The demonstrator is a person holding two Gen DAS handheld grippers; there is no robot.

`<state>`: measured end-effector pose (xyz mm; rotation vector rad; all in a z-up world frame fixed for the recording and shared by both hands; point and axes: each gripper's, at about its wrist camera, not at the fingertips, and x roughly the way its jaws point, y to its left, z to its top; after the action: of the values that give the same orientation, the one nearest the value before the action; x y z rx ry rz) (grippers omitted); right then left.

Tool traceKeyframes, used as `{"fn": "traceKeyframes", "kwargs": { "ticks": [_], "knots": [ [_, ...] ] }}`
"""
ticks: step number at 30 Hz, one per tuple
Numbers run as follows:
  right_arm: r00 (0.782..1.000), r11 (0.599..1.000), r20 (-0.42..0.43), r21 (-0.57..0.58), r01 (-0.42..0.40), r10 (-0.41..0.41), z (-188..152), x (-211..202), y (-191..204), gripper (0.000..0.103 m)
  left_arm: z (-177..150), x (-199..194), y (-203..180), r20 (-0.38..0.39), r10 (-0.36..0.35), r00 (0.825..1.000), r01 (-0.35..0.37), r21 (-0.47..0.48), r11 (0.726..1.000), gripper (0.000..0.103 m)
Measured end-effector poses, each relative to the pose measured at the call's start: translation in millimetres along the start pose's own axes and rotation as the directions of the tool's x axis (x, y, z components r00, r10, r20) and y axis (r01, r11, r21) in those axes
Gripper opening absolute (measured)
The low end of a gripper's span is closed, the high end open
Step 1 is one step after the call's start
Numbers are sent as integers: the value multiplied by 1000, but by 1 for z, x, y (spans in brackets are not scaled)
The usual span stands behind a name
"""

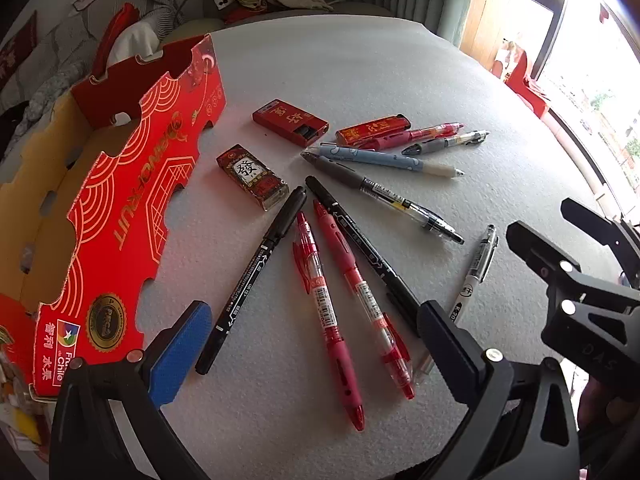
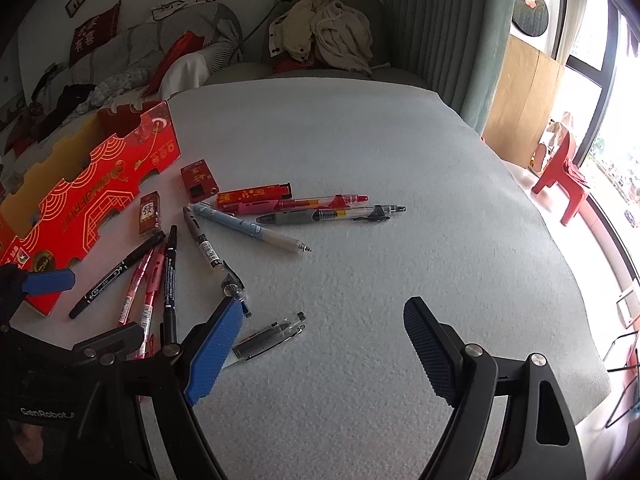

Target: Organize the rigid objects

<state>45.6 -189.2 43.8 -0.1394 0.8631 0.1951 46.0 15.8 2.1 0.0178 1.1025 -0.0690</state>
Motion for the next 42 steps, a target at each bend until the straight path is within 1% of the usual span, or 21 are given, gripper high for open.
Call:
{"fn": "traceKeyframes", "kwargs": {
  "ticks": [11, 38, 42],
  "knots": [
    [1000, 1000, -10, -3, 3, -3, -2, 2, 5, 84, 1, 2, 3, 12, -45, 999, 45, 23, 999, 103],
    [1000, 1000, -12, -18, 0, -1, -1, 2, 9, 84, -2, 2, 1, 10, -56, 998, 56, 29, 998, 103],
    [1000, 1000, -7, -27, 1, -1, 1, 3, 9, 84, -1, 2, 0, 18, -67, 998, 67, 33, 997, 103]
  ]
}}
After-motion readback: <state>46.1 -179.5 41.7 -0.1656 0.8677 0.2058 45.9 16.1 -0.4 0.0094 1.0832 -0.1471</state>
